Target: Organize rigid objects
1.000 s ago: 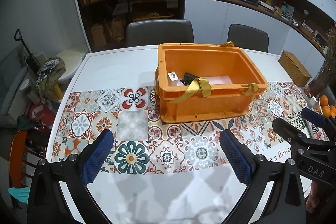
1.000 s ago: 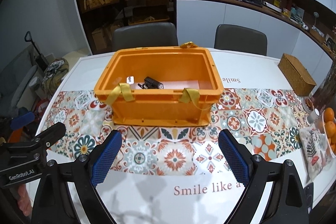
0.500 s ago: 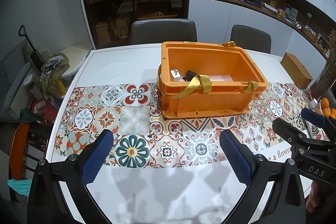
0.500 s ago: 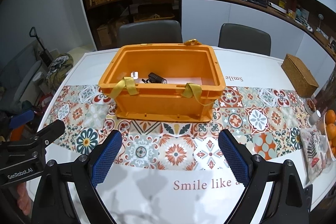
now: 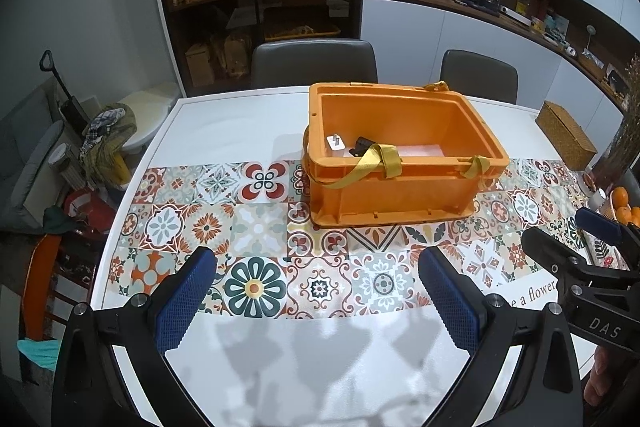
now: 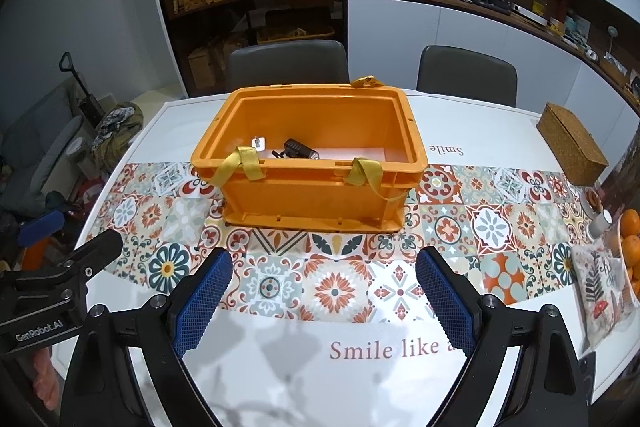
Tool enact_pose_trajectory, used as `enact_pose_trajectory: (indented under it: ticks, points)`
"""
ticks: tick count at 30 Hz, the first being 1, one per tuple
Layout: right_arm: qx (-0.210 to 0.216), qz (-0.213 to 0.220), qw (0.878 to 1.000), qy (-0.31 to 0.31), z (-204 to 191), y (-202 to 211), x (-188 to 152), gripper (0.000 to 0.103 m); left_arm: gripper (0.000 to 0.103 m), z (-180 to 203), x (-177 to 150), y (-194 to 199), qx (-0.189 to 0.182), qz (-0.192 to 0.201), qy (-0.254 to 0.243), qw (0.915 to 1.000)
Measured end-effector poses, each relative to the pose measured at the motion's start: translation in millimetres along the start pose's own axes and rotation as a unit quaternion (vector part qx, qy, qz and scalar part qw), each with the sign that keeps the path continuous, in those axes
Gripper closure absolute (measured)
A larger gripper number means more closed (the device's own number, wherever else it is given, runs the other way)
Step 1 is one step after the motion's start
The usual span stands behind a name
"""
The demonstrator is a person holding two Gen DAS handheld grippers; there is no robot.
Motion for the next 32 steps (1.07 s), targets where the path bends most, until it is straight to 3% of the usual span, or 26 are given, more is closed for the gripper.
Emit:
enact_pose_trajectory:
  ticks: [32]
  points:
    - [-0.001, 0.001, 1.000, -0.007, 5.6, 8.1, -1.9, 0.010, 0.000, 10.1, 0.7, 5.8, -0.003, -0.002, -0.008, 1.0000]
Point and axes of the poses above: each gripper's, at about its wrist camera, not at the fingertips, and y roughly against the way its jaws point, z to its right, x to its top, the point moved 5 cm from there along -y, roughly the way its jaws point, and after that the axes turned 2 degrees about x, right-handed, at the moved point
